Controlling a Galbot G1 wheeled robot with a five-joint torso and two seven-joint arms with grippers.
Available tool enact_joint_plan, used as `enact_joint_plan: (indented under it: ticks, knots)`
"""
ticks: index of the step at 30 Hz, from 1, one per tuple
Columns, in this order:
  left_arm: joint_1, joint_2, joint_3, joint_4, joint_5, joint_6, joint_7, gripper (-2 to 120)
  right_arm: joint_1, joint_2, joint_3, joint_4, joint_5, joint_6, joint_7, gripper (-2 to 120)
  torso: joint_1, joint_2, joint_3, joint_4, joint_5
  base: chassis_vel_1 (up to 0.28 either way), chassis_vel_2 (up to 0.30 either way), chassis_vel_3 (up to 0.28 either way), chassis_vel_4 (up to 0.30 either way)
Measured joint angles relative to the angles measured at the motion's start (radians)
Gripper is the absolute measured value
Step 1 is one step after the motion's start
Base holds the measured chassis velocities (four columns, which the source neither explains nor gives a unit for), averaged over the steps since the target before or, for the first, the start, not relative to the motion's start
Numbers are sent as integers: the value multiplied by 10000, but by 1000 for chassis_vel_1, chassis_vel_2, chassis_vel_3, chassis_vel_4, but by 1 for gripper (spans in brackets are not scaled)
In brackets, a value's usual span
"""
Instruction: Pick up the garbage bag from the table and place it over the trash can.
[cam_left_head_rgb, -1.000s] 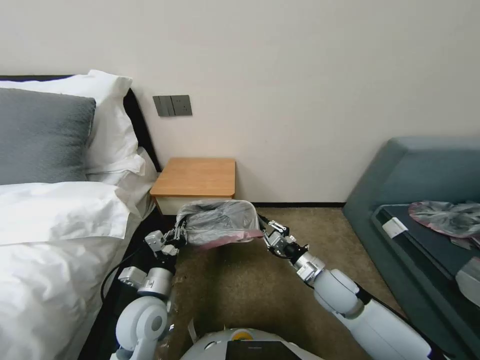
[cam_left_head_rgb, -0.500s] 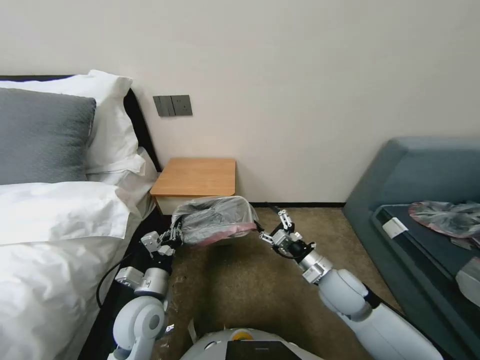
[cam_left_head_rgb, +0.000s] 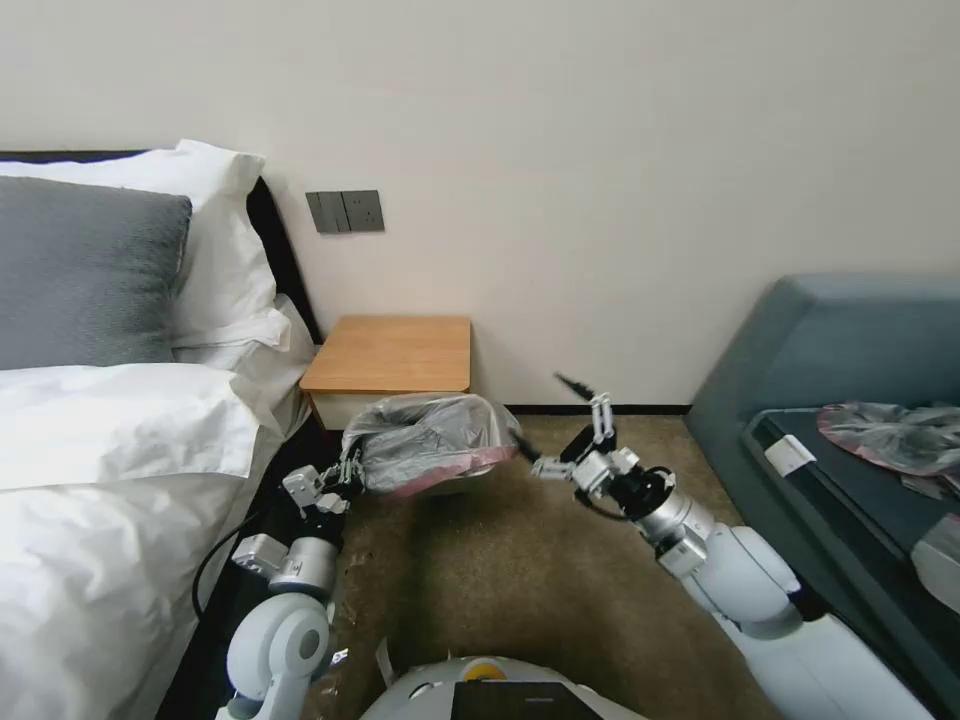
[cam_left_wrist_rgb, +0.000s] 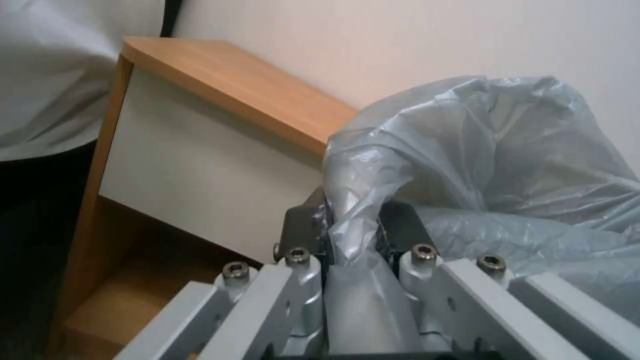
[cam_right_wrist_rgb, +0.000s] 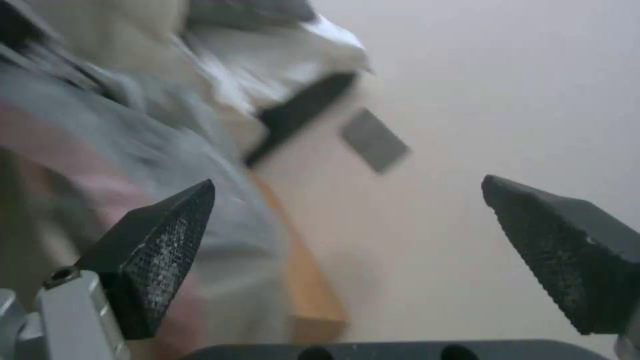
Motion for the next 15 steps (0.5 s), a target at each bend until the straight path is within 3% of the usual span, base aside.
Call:
enact_joint_plan:
  ticks: [4, 9, 12, 15]
  knots:
    - [16, 10, 0, -11, 23, 24, -4, 8, 8, -362, -207, 89, 838, -61, -1192, 100, 0, 0, 0, -1, -1, 0, 0, 0, 0]
    - [31, -5, 7, -39, 46, 28, -5, 8, 279, -623, -438, -130, 794, -175, -1453, 99, 0, 0, 0, 2, 0, 0, 0, 0, 0]
    - [45, -8, 10, -67, 48, 29, -3, 8, 392, -736, -503, -342, 695, -223, -1554, 92, 0, 0, 0, 1, 0, 0, 0, 0, 0]
    - [46, -7, 10, -87, 49, 28, 4, 8, 416, -779, -515, -653, 664, -229, -1666, 78, 0, 0, 0, -1, 0, 0, 0, 0, 0]
